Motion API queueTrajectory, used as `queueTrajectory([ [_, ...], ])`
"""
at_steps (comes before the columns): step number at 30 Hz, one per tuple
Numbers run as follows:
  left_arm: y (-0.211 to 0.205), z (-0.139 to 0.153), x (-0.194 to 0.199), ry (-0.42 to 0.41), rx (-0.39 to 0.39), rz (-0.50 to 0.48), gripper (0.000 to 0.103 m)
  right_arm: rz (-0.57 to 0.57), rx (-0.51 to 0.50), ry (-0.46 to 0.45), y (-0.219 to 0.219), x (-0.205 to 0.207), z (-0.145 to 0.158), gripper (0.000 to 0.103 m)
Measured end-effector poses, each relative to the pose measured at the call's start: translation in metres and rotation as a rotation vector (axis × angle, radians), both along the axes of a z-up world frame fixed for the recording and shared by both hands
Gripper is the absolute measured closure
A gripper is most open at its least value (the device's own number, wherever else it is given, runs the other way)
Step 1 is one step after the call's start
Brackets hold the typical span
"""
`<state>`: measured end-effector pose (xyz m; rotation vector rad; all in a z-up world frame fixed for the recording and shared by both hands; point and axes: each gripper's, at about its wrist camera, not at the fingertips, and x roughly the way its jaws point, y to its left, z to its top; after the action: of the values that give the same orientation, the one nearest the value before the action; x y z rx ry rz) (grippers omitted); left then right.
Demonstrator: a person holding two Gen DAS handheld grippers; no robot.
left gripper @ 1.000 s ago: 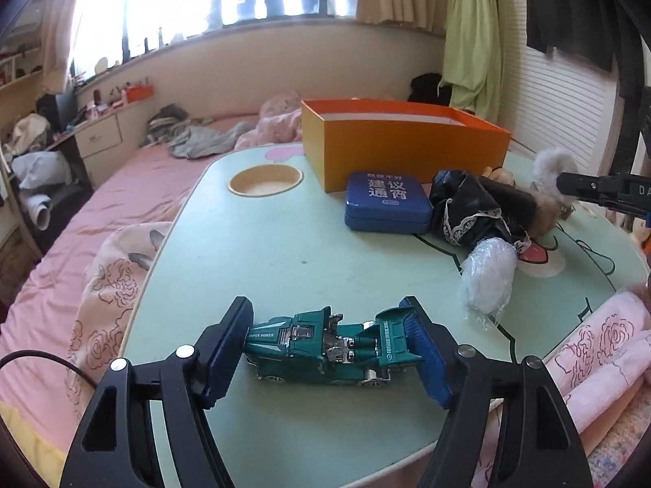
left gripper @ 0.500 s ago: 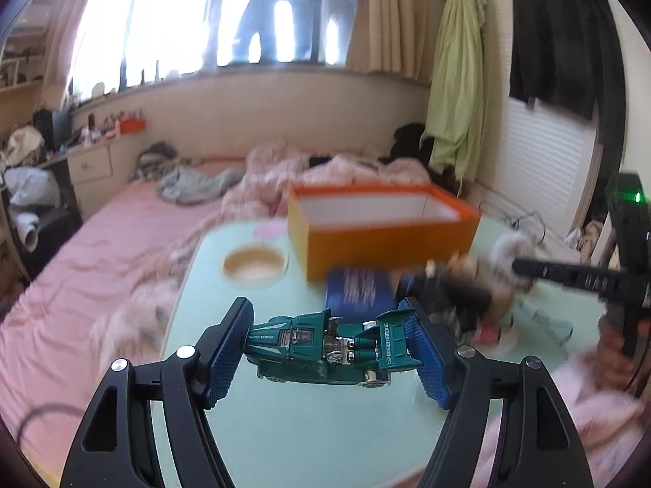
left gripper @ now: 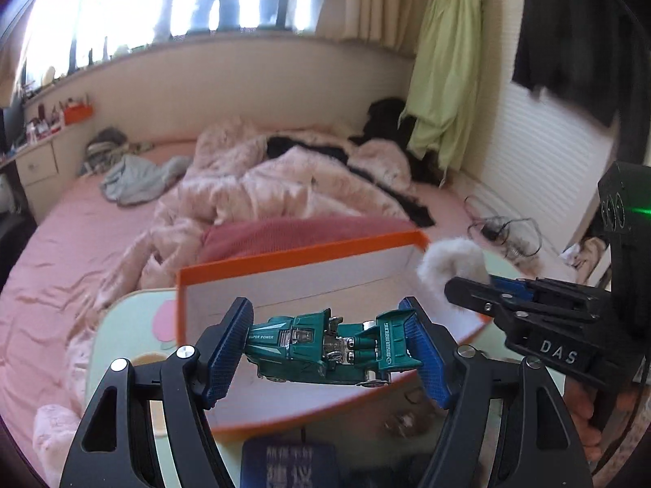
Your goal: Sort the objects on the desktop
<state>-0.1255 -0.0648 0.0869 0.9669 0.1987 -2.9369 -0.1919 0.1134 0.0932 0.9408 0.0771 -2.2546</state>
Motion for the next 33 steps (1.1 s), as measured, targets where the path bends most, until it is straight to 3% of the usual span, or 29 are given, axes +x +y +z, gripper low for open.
queueTrajectory([
  [4, 0.003, -0.013, -0.012, -0.034, -0.01, 0.0, 0.027, 0.022, 0.019, -0.089, -0.013, -0.021, -0.02, 0.077],
  [7, 0.004, -0.012, -0.008, -0.029, -0.006, -0.012, 0.009, 0.015, 0.026, -0.125, -0.015, -0.029, -0.026, 0.075],
  [9, 0.004, -0.006, 0.001, 0.006, -0.014, -0.005, 0.005, -0.002, 0.022, -0.114, -0.012, -0.028, -0.023, 0.07],
  [14, 0.0, 0.013, 0.032, 0.057, 0.021, 0.0, 0.003, -0.031, -0.098, -0.067, 0.016, -0.011, 0.003, 0.027],
  [16, 0.001, 0.017, 0.052, 0.062, 0.023, 0.008, 0.001, -0.047, -0.148, -0.041, 0.028, 0.001, 0.013, 0.022],
  [20, 0.006, 0.006, 0.095, 0.032, -0.001, 0.013, 0.001, -0.025, -0.163, -0.032, 0.052, 0.031, 0.019, 0.021],
  [24, 0.013, -0.028, 0.135, -0.05, 0.007, 0.015, 0.001, -0.004, -0.074, -0.028, 0.07, 0.062, 0.005, 0.021],
  [30, 0.023, -0.061, 0.159, -0.112, 0.037, 0.003, 0.001, -0.02, 0.036, -0.068, 0.086, 0.094, -0.029, 0.021],
  [33, 0.032, -0.075, 0.161, -0.134, -0.005, 0.006, 0.001, -0.02, 0.119, -0.062, 0.081, 0.105, -0.046, 0.021],
])
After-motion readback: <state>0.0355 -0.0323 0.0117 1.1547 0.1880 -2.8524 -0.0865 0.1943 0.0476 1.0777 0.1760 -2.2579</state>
